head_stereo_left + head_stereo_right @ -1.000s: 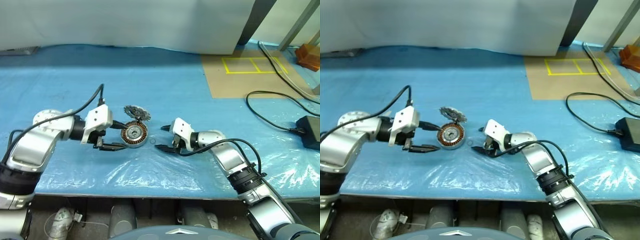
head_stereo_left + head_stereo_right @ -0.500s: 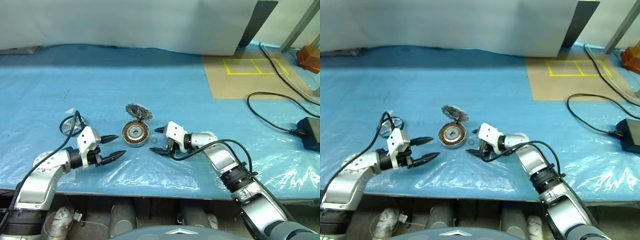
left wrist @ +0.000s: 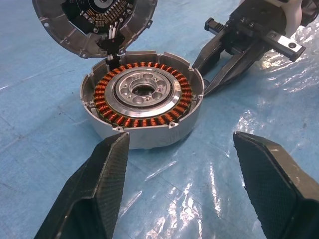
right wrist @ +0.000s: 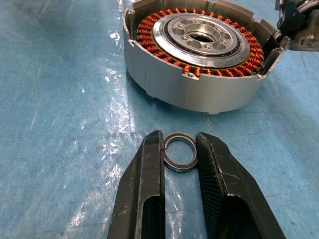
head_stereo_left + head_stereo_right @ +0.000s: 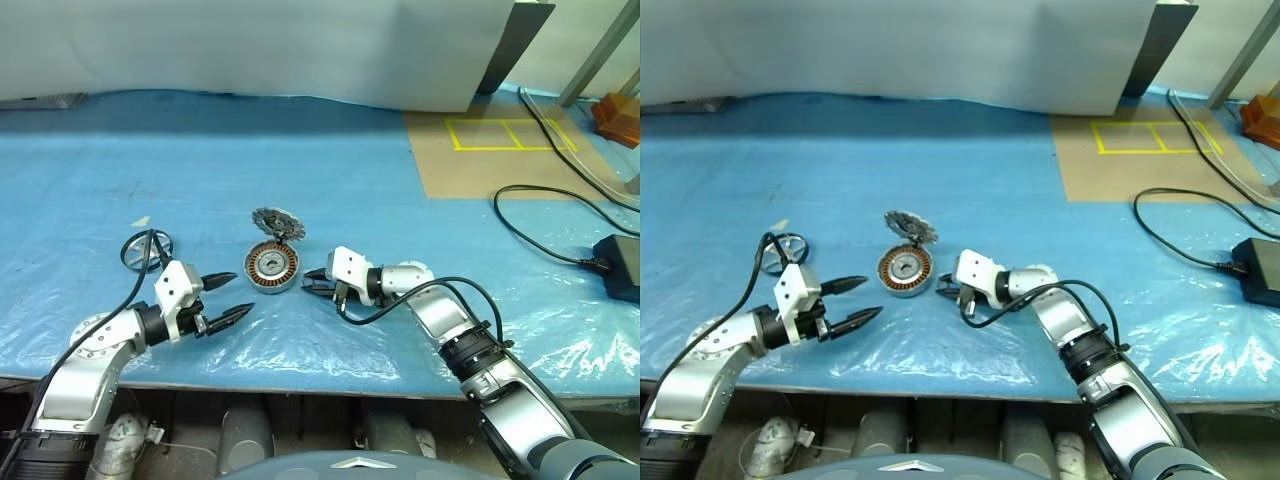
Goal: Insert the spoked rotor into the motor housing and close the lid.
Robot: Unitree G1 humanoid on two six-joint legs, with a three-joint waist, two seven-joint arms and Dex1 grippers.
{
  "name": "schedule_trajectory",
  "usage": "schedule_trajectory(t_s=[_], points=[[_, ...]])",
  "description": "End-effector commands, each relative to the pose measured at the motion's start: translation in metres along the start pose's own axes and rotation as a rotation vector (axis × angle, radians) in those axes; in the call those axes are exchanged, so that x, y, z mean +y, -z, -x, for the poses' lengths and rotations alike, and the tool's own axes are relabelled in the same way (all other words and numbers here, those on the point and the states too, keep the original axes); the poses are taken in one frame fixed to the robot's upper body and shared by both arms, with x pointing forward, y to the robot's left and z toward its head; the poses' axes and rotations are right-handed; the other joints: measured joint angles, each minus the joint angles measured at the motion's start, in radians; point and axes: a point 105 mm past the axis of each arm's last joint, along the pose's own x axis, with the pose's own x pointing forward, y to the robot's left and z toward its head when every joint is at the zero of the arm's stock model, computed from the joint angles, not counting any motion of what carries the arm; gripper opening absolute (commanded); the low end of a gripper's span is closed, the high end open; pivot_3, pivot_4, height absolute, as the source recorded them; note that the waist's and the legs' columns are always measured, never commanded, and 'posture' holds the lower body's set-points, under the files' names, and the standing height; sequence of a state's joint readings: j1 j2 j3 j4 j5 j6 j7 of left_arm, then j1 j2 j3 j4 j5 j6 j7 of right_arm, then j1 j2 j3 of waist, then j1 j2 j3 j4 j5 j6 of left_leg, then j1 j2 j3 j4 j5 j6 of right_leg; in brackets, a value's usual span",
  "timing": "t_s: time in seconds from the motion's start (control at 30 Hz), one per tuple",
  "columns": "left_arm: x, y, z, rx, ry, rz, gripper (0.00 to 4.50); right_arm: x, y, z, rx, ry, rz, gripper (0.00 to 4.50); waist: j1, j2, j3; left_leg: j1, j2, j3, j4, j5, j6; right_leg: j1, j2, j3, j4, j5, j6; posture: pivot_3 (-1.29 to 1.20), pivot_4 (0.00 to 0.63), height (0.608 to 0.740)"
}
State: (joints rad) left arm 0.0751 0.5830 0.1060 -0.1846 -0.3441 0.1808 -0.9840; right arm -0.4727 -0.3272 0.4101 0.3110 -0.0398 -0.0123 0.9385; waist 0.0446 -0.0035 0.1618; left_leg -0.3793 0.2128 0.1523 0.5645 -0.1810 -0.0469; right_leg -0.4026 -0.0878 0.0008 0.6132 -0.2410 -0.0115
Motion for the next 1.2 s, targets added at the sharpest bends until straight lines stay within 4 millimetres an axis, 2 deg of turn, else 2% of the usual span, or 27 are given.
schedule_trajectory(t_s=[0.03,0.13,0.27,0.43,0.57,0.77,0.97,1.2], points=[[0.003,-0.005,-0.003,-0.012,-0.002,-0.037,3.48,-0.001,0.016,0.005,0.064,0.007,-0.015,0.56,0.0,0.0,0.0,0.0,0.0,0.0,0.0,0.0,0.0,0.0,0.0,0.0,0.0,0.0,0.0,0.0,0.15,0.74],[0.004,-0.009,-0.004,-0.024,0.005,-0.043,3.48,-0.01,0.009,0.008,0.041,0.047,-0.015,0.56,0.0,0.0,0.0,0.0,0.0,0.0,0.0,0.0,0.0,0.0,0.0,0.0,0.0,0.0,0.0,0.0,0.15,0.74],[0.006,-0.016,-0.003,-0.06,-0.003,-0.032,3.48,-0.026,-0.015,0.016,-0.05,0.101,-0.038,0.56,0.0,0.0,0.0,0.0,0.0,0.0,0.0,0.0,0.0,0.0,0.0,0.0,0.0,0.0,0.0,0.0,0.15,0.74],[0.005,-0.013,-0.002,-0.045,-0.002,-0.038,3.48,-0.036,-0.04,0.027,-0.118,0.087,-0.07,0.56,-0.001,0.0,0.0,-0.001,0.001,0.0,0.0,0.0,0.0,-0.001,0.001,0.0,0.0,0.0,0.0,0.0,0.15,0.74],[0.006,-0.013,-0.002,-0.05,-0.027,-0.033,3.48,-0.039,-0.048,0.019,-0.135,0.071,-0.071,0.56,-0.002,0.0,0.0,-0.001,0.002,0.0,0.0,0.0,0.0,-0.001,0.003,0.0,0.0,0.0,0.0,0.0,0.15,0.74],[0.006,-0.009,0.007,-0.032,-0.053,-0.024,3.48,-0.029,-0.06,-0.001,-0.149,-0.015,-0.083,0.56,-0.003,0.0,0.0,-0.001,0.003,0.0,0.0,0.0,-0.001,-0.002,0.004,0.0,0.0,0.0,0.0,0.0,0.15,0.74],[0.009,-0.01,0.009,-0.035,-0.082,-0.032,3.48,-0.028,-0.073,-0.017,-0.174,-0.03,-0.081,0.56,-0.001,0.0,0.0,-0.001,0.005,0.0,0.0,0.0,-0.001,-0.002,0.005,0.0,0.0,0.0,-0.001,0.0,0.15,0.74],[0.005,-0.01,0.003,-0.048,-0.088,-0.031,3.48,-0.025,-0.075,-0.031,-0.176,-0.038,-0.081,0.56,-0.002,0.0,0.0,-0.001,0.005,0.001,0.0,0.0,-0.001,-0.002,0.005,0.0,0.0,0.0,-0.001,0.0,0.15,0.74]])
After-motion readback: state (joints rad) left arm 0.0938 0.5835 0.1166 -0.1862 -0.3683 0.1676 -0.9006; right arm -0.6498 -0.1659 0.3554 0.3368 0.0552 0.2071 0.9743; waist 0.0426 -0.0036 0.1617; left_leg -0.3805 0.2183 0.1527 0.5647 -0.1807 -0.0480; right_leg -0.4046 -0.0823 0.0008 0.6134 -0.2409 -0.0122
